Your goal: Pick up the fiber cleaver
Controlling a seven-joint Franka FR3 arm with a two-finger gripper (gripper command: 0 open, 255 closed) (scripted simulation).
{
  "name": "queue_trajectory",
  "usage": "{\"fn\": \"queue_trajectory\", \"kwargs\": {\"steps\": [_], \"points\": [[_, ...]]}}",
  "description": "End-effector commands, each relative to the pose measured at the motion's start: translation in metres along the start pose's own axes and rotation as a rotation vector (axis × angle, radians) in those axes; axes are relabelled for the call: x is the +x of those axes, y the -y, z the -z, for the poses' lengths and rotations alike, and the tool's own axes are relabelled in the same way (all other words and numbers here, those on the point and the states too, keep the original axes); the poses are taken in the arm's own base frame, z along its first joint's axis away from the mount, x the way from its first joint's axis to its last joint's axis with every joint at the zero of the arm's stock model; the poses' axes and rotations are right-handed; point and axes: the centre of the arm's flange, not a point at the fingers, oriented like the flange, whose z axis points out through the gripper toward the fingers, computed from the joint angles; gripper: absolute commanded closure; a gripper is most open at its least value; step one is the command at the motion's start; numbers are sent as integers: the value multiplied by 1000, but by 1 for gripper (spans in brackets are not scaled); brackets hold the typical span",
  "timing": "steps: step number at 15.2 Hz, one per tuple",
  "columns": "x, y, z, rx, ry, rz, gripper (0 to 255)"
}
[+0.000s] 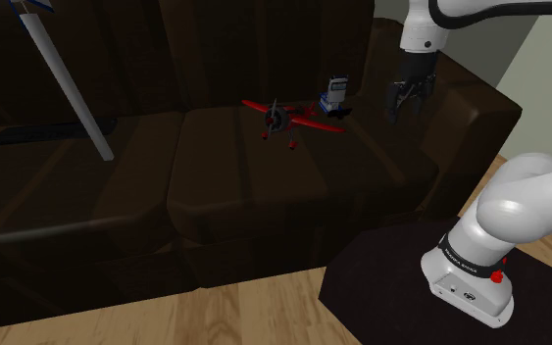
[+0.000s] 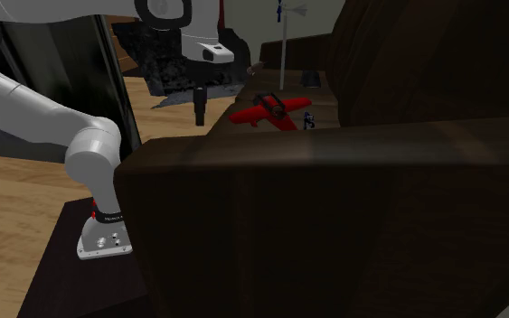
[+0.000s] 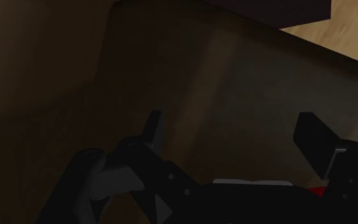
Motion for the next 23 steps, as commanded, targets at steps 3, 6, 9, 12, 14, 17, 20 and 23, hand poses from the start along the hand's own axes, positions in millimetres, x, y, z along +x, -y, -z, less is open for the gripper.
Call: {"fn": "queue_trajectory", "kwargs": {"steps": [3, 6, 9, 12, 14, 17, 20, 23], "points": [[25, -4, 5, 2, -6, -5, 0], [61, -11, 13, 6, -16, -13, 0], [98, -18, 21, 9, -25, -21, 0], [135, -25, 29, 13, -35, -28, 0], [159, -30, 35, 15, -41, -34, 0], [195, -38, 44, 19, -51, -41, 0], [232, -46, 53, 22, -60, -49, 0], [268, -55, 63, 26, -70, -57, 0]]}}
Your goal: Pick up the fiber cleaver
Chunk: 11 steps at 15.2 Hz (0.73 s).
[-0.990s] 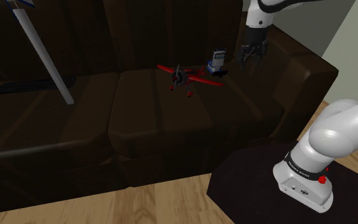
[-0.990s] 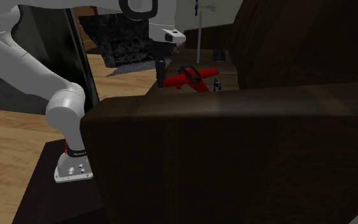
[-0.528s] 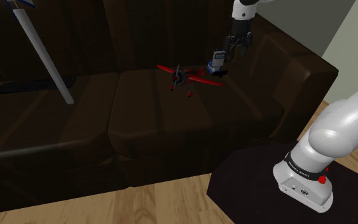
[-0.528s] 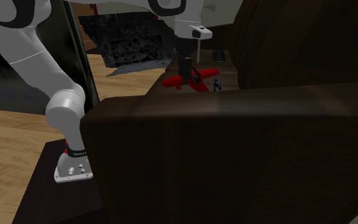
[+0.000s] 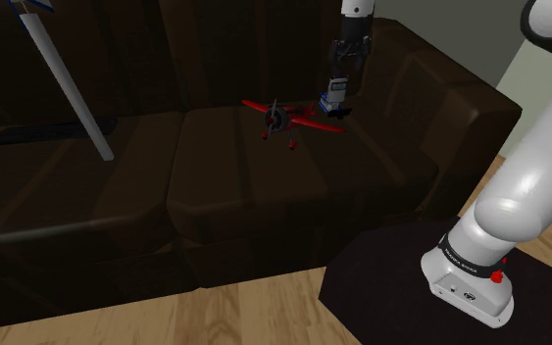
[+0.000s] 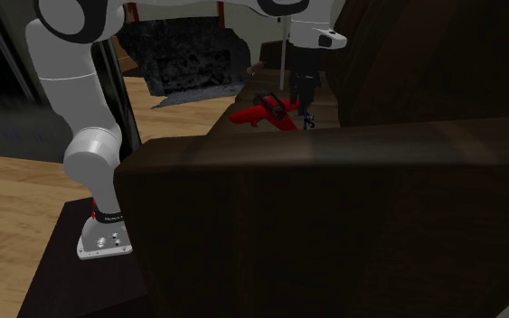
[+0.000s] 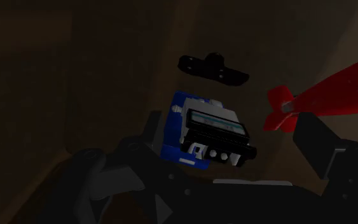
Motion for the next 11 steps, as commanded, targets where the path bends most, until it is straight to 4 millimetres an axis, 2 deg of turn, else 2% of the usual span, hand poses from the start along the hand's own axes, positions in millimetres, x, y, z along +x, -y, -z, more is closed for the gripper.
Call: {"fn": "queue_trajectory", "kwargs": {"steps": [1, 2, 9, 11], "points": [[26, -3, 5, 2, -7, -5, 0], [31, -4, 6, 3, -8, -6, 0], [33, -5, -31, 3, -8, -6, 0], [33, -5, -34, 3, -8, -6, 0]]}}
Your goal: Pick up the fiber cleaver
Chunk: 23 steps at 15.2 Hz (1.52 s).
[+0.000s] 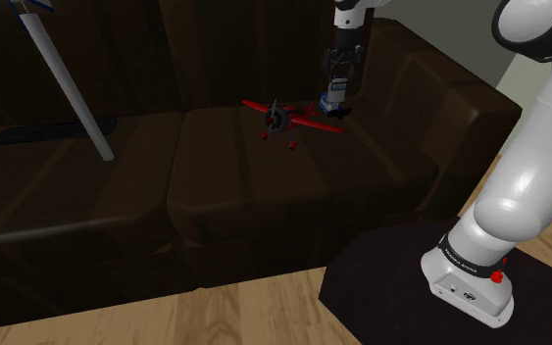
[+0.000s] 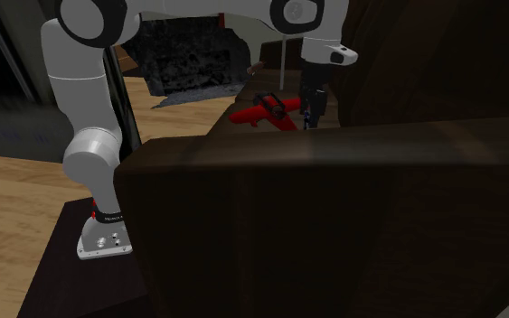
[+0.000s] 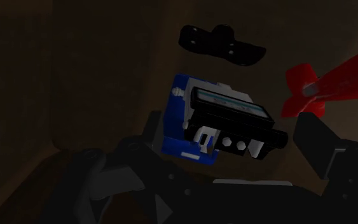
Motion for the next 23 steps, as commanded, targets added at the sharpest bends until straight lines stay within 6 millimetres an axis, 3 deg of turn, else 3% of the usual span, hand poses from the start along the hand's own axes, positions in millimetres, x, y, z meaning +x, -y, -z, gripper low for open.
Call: {"fn": "queue_trajectory", "kwargs": {"steps": [1, 10, 23], "points": [[0, 1, -2, 0, -1, 0, 255], [0, 0, -2, 0, 0, 0, 255], [-3, 1, 67, 0, 0, 0, 255]]}}
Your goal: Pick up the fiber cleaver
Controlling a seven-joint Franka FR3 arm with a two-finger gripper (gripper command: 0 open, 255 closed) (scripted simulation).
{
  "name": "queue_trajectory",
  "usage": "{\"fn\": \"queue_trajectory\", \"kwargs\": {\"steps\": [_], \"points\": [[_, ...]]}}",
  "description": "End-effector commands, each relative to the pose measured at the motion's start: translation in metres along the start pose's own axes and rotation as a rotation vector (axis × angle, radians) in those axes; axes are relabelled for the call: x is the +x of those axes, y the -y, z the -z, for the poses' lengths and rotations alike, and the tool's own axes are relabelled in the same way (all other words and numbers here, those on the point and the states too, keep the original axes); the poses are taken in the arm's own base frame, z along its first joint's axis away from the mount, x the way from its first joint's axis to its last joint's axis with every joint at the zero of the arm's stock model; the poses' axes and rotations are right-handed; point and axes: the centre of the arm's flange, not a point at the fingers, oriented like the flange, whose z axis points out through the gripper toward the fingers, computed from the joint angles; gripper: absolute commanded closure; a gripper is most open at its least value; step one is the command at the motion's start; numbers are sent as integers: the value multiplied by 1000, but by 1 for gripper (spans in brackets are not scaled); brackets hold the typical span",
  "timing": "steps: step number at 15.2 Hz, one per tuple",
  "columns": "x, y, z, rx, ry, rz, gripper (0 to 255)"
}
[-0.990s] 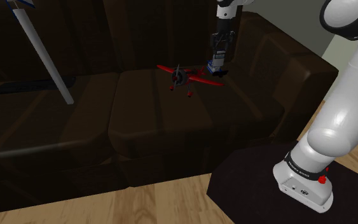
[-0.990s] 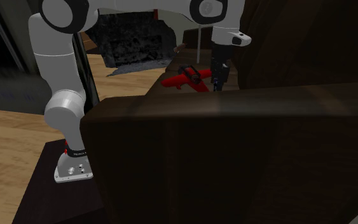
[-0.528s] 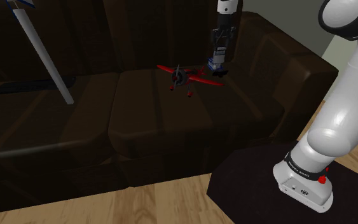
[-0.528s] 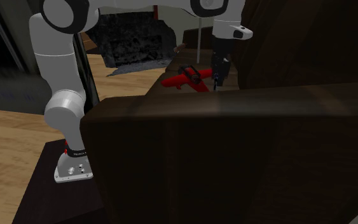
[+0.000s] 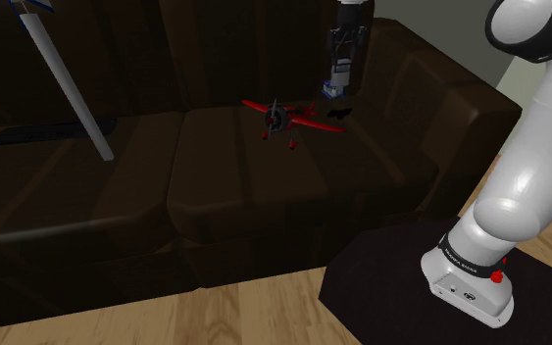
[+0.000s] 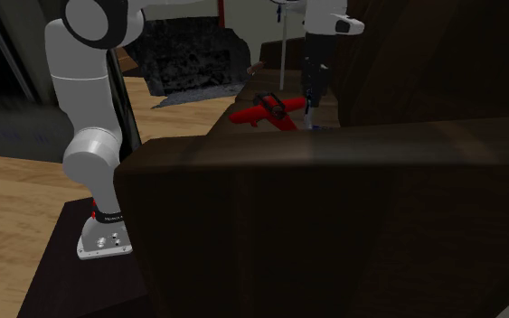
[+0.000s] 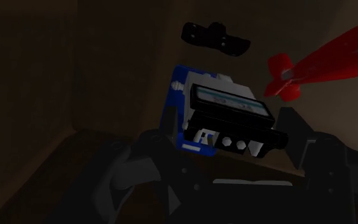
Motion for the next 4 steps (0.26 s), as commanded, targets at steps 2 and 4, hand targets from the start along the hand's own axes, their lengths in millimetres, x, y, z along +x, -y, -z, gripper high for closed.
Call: {"fn": "queue_trajectory", "kwargs": {"steps": [2, 4], "points": [[-1, 1, 15, 0, 0, 0, 255], [-1, 1, 16, 0, 0, 0, 255]]}}
